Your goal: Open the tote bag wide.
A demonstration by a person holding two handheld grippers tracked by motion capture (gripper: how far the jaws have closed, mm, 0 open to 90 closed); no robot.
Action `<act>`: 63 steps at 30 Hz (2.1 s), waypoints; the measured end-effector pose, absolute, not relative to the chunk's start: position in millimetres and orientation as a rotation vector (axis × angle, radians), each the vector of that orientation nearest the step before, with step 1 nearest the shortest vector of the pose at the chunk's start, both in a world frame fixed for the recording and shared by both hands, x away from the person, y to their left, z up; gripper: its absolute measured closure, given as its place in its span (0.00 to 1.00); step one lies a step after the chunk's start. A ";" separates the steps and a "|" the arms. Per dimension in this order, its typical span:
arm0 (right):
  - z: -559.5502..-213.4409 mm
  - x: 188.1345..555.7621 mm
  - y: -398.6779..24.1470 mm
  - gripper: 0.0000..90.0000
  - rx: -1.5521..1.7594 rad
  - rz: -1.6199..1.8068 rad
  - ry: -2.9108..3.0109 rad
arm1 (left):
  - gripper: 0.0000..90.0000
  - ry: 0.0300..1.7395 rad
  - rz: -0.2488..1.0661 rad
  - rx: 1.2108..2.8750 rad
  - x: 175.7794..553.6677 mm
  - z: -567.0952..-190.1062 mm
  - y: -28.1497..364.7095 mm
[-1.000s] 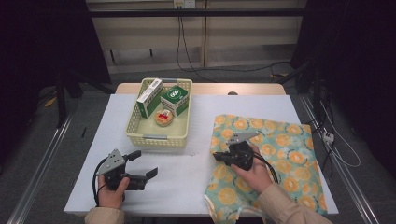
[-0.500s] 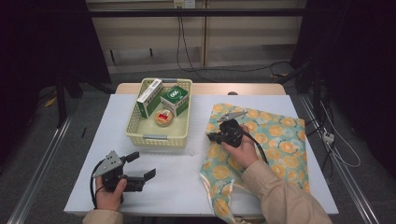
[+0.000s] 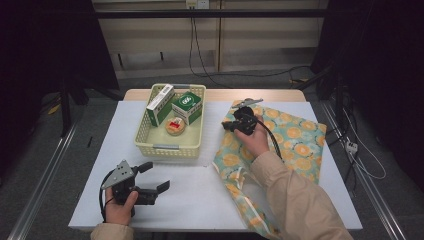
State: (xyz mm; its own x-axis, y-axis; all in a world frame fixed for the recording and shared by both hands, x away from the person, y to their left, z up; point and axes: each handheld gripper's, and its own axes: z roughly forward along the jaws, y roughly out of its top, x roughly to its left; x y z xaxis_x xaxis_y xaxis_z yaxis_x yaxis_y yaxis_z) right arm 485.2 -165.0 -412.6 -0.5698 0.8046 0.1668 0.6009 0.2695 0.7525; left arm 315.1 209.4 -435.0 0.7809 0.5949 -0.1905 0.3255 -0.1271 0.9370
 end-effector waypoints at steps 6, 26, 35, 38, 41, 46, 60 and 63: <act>-417.6 499.9 -168.6 1.00 1.312 1.169 2.230 | 0.05 0.729 0.263 1.726 315.8 -435.3 208.8; -396.9 393.3 -205.8 0.48 1.017 1.143 2.517 | 0.05 0.711 0.274 1.764 312.7 -434.5 204.6; -422.4 343.7 -209.0 0.59 0.949 1.112 2.626 | 0.05 0.718 0.280 1.767 310.8 -434.7 205.4; -443.3 340.6 -204.3 0.59 0.939 1.005 2.616 | 0.05 0.715 0.276 1.772 311.0 -434.4 203.4; -448.2 344.4 -203.7 0.57 0.948 0.975 2.601 | 0.05 0.710 0.277 1.774 311.5 -434.2 202.5; -450.1 353.6 -205.5 0.78 0.953 1.004 2.579 | 0.05 0.711 0.277 1.774 312.6 -435.1 203.4; -446.8 409.2 -220.3 1.00 1.058 0.899 2.449 | 0.05 0.712 0.266 1.774 313.9 -436.2 202.1; -446.2 422.2 -223.5 1.00 1.105 0.906 2.418 | 0.05 0.711 0.264 1.773 314.1 -436.4 202.3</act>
